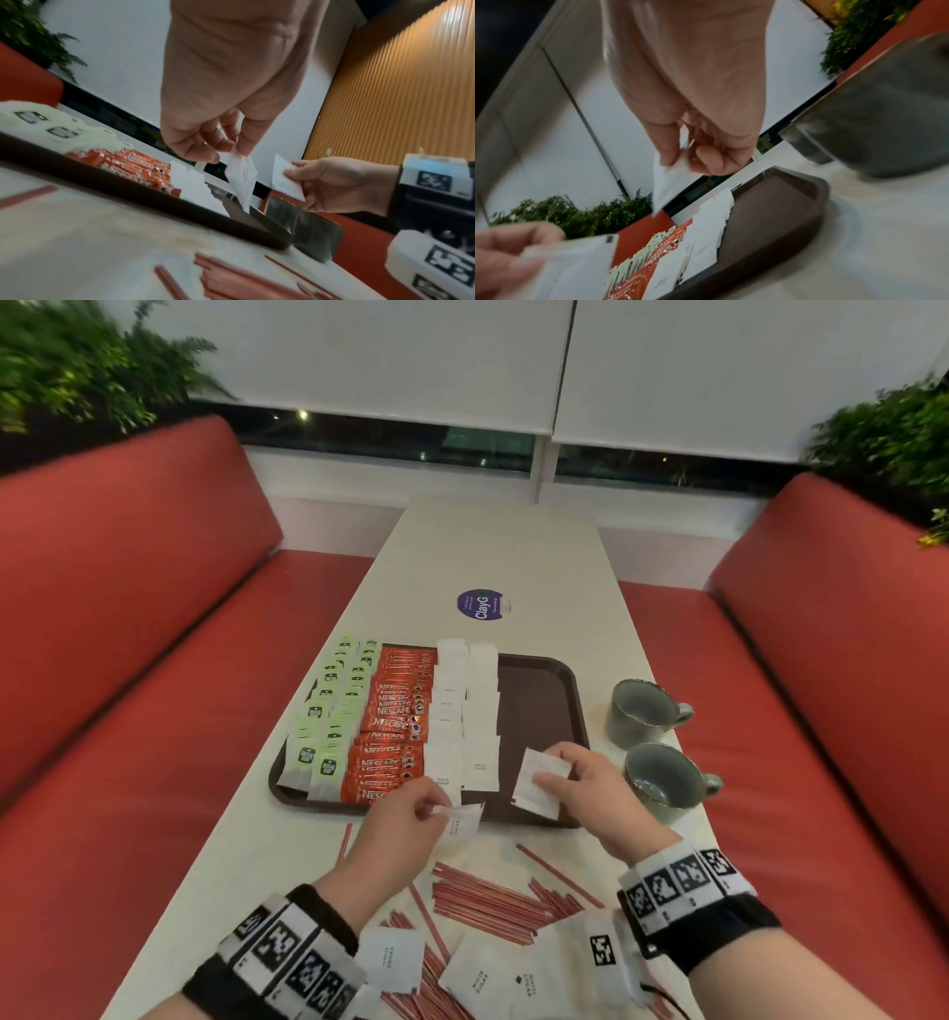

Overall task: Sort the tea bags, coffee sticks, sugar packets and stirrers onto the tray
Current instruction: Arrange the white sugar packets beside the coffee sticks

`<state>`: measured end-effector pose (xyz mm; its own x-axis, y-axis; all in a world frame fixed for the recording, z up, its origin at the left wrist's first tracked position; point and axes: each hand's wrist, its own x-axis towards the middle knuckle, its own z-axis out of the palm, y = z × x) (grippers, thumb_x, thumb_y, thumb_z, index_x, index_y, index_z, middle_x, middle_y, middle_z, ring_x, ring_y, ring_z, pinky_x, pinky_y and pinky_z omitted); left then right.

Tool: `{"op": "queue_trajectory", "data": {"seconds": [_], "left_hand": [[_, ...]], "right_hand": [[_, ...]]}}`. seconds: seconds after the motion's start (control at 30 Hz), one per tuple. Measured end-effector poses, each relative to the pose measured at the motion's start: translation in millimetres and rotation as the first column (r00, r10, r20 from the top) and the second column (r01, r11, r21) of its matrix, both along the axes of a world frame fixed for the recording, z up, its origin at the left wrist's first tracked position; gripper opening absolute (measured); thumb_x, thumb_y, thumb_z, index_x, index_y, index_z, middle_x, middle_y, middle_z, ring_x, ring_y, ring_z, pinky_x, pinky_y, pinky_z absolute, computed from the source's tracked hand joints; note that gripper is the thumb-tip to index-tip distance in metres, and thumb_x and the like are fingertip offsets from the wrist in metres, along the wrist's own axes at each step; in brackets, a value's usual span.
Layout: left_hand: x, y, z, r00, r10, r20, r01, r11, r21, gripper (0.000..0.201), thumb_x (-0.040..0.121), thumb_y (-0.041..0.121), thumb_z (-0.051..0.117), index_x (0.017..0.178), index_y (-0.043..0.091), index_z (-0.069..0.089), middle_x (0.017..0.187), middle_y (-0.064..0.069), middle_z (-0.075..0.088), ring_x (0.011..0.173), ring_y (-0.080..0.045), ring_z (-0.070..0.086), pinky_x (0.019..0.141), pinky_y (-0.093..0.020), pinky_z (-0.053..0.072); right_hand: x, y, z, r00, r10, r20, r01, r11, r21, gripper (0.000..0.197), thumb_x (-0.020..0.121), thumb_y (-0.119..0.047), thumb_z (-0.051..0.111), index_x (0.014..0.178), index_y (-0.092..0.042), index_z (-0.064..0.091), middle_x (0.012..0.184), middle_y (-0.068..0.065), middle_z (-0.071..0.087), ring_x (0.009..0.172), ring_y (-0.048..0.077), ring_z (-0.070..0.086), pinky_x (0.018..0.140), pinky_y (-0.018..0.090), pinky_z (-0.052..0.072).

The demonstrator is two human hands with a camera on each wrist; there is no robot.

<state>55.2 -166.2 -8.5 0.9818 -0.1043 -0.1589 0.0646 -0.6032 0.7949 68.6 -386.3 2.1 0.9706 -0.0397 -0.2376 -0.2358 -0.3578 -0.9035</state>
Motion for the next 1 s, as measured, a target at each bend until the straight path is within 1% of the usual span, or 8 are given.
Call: {"op": "queue_trajectory", "data": {"seconds": [0.1, 0.23, 0.33, 0.43, 0.5, 0.6, 0.73, 1.0], "left_hand": [[11, 17, 13, 0.993, 0.103, 0.065, -0.095, 0.989, -0.113, 0.014, 0.091, 0.013, 0.058, 0.083, 0.023, 0.063, 0.083, 0.004, 0.06, 0.078, -0.011, 0.055, 0.059, -0.017, 0.039], [34, 28, 18, 0.98, 0.141, 0.143, -0.127, 0.986, -0.105, 0.018, 0.094, 0.013, 0.053, 0.088, 0.026, 0.064, 0.09, 0.007, 0.057, 0.082, -0.01, 0.051, 0.06, -0.016, 0.035], [53, 26, 21, 0.982, 0.019, 0.188, -0.028, 0.999, 0.045, 0.018, 0.096, 0.015, 0.05, 0.095, 0.026, 0.065, 0.098, 0.007, 0.055, 0.09, -0.01, 0.051, 0.064, -0.012, 0.034], [69, 19, 26, 0.978, -0.142, 0.154, 0.115, 0.978, 0.173, 0.017, 0.095, 0.015, 0.051, 0.101, 0.022, 0.066, 0.097, 0.01, 0.054, 0.089, -0.01, 0.051, 0.072, -0.02, 0.041], [80, 14, 29, 0.972, -0.207, 0.11, 0.18, 0.96, 0.214, 0.016, 0.092, 0.015, 0.055, 0.101, 0.024, 0.064, 0.09, 0.011, 0.057, 0.085, -0.012, 0.055, 0.075, -0.027, 0.047], [94, 7, 31, 0.944, -0.322, 0.071, 0.285, 0.905, 0.315, 0.013, 0.088, 0.017, 0.062, 0.098, 0.026, 0.065, 0.088, 0.012, 0.059, 0.085, -0.011, 0.056, 0.075, -0.026, 0.046], [107, -5, 29, 0.902, -0.431, -0.017, 0.401, 0.825, 0.398, 0.011, 0.089, 0.018, 0.062, 0.096, 0.022, 0.069, 0.095, 0.006, 0.066, 0.088, -0.01, 0.057, 0.076, -0.023, 0.043], [122, -24, 10, 0.818, -0.554, -0.154, 0.547, 0.667, 0.505, 0.011, 0.089, 0.016, 0.061, 0.095, 0.019, 0.07, 0.1, 0.003, 0.067, 0.096, -0.015, 0.059, 0.077, -0.025, 0.043]], "right_hand": [[35, 17, -5, 0.993, 0.119, -0.028, -0.122, 0.965, -0.23, 0.018, 0.092, -0.007, 0.053, 0.093, -0.022, 0.063, 0.087, -0.004, 0.064, 0.066, 0.008, 0.055, 0.052, 0.016, 0.04], [72, 37, -18, 0.974, 0.209, -0.083, -0.225, 0.9, -0.373, 0.019, 0.085, -0.004, 0.062, 0.094, -0.021, 0.058, 0.096, -0.002, 0.057, 0.075, 0.009, 0.053, 0.058, 0.017, 0.039], [86, 46, -27, 0.971, 0.209, -0.118, -0.239, 0.874, -0.422, 0.021, 0.081, -0.005, 0.067, 0.091, -0.02, 0.057, 0.091, -0.005, 0.052, 0.077, 0.01, 0.05, 0.063, 0.018, 0.038], [92, 50, -33, 0.97, 0.199, -0.14, -0.242, 0.845, -0.478, 0.02, 0.079, -0.005, 0.069, 0.089, -0.018, 0.057, 0.09, -0.006, 0.051, 0.085, 0.014, 0.052, 0.062, 0.018, 0.038], [92, 53, -35, 0.967, 0.201, -0.154, -0.253, 0.799, -0.545, 0.022, 0.08, -0.008, 0.07, 0.096, -0.016, 0.056, 0.096, -0.002, 0.051, 0.089, 0.016, 0.052, 0.068, 0.019, 0.041], [87, 54, -35, 0.973, 0.186, -0.137, -0.23, 0.724, -0.65, 0.035, 0.079, -0.018, 0.074, 0.107, -0.015, 0.054, 0.106, 0.002, 0.046, 0.093, 0.021, 0.054, 0.079, 0.029, 0.048], [82, 44, -33, 0.981, 0.174, -0.082, -0.184, 0.728, -0.661, 0.028, 0.081, -0.017, 0.071, 0.102, -0.016, 0.052, 0.108, 0.004, 0.048, 0.089, 0.022, 0.055, 0.075, 0.029, 0.045], [73, 43, -42, 0.968, 0.192, -0.164, -0.252, 0.755, -0.605, 0.033, 0.082, -0.006, 0.064, 0.112, -0.012, 0.053, 0.102, 0.005, 0.059, 0.088, 0.022, 0.057, 0.073, 0.028, 0.049]]}}
